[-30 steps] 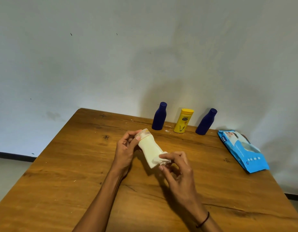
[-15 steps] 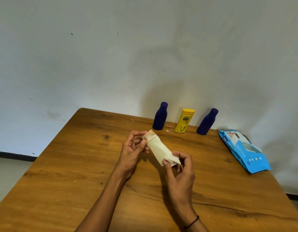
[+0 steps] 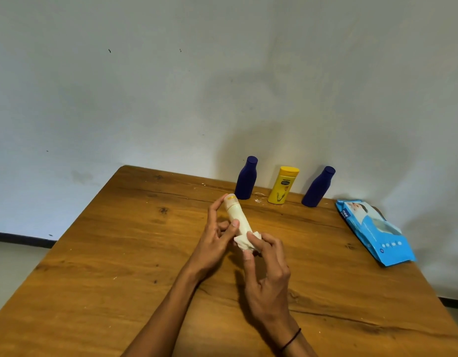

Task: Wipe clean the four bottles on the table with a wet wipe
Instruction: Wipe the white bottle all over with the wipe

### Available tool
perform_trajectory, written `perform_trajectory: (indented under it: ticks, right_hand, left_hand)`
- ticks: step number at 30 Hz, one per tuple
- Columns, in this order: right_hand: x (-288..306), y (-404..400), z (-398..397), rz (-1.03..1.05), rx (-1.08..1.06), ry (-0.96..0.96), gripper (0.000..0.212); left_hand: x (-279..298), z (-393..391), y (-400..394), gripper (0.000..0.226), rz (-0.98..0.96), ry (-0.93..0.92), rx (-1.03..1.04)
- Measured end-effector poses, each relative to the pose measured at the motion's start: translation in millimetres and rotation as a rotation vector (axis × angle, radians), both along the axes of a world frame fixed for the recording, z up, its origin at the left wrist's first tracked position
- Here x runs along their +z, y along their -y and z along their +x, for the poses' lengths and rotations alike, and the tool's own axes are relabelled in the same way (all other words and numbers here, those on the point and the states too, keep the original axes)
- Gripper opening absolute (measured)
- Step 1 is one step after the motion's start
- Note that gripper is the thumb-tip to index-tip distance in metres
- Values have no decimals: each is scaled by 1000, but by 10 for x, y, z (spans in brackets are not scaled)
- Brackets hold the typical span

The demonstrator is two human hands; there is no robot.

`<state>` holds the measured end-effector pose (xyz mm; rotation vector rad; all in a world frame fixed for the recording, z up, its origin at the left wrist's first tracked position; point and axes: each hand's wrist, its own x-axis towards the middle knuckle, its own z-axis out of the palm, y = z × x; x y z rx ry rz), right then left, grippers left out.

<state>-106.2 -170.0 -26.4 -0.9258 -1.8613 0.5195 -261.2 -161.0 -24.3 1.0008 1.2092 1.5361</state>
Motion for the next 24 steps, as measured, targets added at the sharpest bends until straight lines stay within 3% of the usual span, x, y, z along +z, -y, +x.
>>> perform_trajectory:
  ticks: [5, 13, 19, 24]
  right_hand:
    - [27, -57, 40, 63, 30, 55, 47]
    - [162, -203, 11, 82, -9, 13, 38]
    - [203, -265, -102, 112, -67, 2, 39]
    - [286, -351, -121, 140, -80, -9, 36]
  left_hand:
    - [-13, -44, 4, 71, -13, -23, -11]
    - [-24, -27, 62, 72, 16, -143, -179]
    - [8, -42, 118, 104, 54, -265, -260]
    - [33, -68, 113, 107, 61, -301, -307]
